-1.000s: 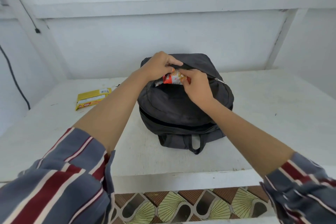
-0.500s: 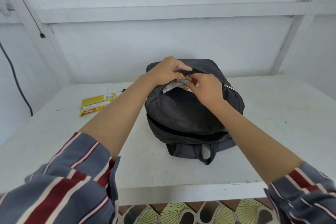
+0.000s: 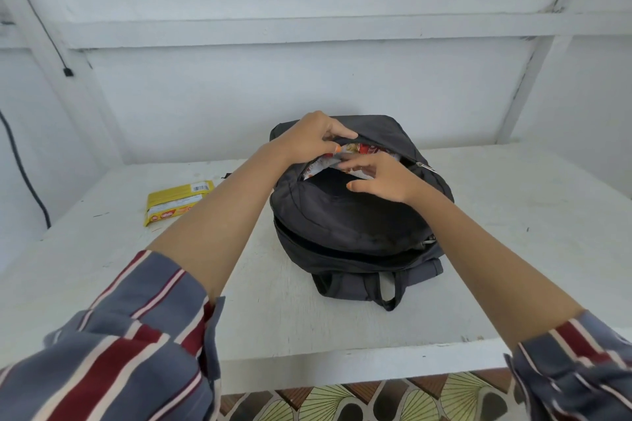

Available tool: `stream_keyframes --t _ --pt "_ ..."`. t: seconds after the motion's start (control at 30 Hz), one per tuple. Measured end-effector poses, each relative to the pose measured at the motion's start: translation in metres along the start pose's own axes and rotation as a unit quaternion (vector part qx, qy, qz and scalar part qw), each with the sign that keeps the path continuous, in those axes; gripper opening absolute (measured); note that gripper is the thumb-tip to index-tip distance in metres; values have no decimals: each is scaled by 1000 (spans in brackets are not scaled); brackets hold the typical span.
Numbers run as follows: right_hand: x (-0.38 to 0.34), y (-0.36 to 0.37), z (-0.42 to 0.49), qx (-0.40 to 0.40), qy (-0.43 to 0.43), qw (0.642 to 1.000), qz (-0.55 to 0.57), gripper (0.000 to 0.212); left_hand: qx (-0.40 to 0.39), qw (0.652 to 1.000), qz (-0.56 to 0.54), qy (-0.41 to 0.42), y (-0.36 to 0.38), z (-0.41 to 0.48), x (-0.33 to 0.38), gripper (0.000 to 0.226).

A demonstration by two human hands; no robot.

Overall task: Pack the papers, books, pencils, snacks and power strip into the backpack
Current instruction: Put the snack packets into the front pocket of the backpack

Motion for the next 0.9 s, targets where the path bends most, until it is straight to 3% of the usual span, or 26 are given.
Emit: stream_keyframes --t 0.13,0.37,0.57,0.7,0.9 --pt "4 -14 10 30 12 999 -14 45 -3 1000 -13 -4 -1 1 -2 40" --pt "4 -2 28 7 33 998 -61 53 -4 1000 -29 -6 -4 2 -4 40" --pt "2 -9 17 -8 4 998 -58 51 -8 1000 -23 -10 -2 1 -5 39" --pt "9 -15 0 -51 23 998 9 43 -6 999 -27 -16 -1 1 -5 40" --pt "19 -16 0 -54 47 996 -60 45 -11 1000 -16 -22 1 -1 -2 40"
Point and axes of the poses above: each hand's wrist, its own z-axis towards the middle knuckle, its own y-axis out of the palm, x = y × z, the point moved 5 cm from there along z, towards the middle knuckle, and after that the axes turned 5 degrees about z, right-handed, at the moved point
